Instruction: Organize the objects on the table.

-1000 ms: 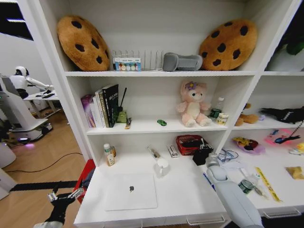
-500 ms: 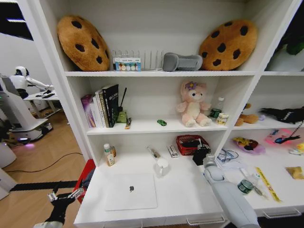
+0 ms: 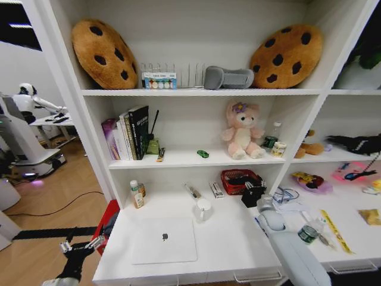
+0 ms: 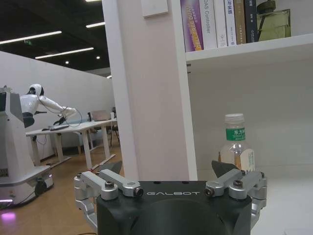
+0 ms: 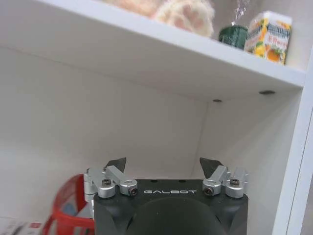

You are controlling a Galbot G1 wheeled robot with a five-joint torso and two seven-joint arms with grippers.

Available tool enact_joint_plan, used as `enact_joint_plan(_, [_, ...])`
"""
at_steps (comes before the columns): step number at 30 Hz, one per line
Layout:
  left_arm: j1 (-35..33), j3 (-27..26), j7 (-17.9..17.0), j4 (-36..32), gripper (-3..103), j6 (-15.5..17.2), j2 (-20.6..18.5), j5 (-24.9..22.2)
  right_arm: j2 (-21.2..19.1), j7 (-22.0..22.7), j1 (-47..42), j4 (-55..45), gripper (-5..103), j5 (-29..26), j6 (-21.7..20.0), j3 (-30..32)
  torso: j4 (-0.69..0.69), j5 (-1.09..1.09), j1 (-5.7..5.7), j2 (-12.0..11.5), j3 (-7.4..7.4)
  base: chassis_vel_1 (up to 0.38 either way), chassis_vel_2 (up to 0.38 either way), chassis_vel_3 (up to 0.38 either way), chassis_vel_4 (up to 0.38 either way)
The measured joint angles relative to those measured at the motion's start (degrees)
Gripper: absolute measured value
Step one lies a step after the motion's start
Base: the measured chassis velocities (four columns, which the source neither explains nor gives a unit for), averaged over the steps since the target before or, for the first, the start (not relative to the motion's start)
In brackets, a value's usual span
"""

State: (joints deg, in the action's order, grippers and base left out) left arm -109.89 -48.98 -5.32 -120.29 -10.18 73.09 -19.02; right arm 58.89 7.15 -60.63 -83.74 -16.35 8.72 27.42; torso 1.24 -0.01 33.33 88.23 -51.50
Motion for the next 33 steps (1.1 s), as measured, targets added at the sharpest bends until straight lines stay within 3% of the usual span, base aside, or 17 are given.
enact_joint_plan(5, [0.0,0.0,0.0,0.0,100,0.0,0.0,0.0,-0.7,-2.2,-10.5,-12.5,99,-3.8,-2.8,2.6,0.01,0.0,0.0,0.0,0.0,0.0,0.0,0.0,0.0])
enact_joint_plan(10, [0.0,0.0,0.0,0.0,100,0.0,0.0,0.0,-1.1,-4.3,-18.6,-20.4,100,-8.5,-6.0,5.6,0.0,-0.01,0.0,0.0,0.0,0.0,0.0,0.0,0.0])
enact_joint_plan(25, [0.0,0.0,0.0,0.0,100,0.0,0.0,0.0,-1.5,-4.8,-25.5,-20.8,100,-11.0,-7.8,9.2,-0.01,0.0,0.0,0.0,0.0,0.0,0.0,0.0,0.0])
enact_joint_plan(33, [0.0,0.0,0.0,0.0,100,0.0,0.0,0.0,-1.6,-2.0,-26.0,-16.9,100,-15.5,-13.7,8.5,0.0,0.01,0.01,0.0,0.0,0.0,0.0,0.0,0.0])
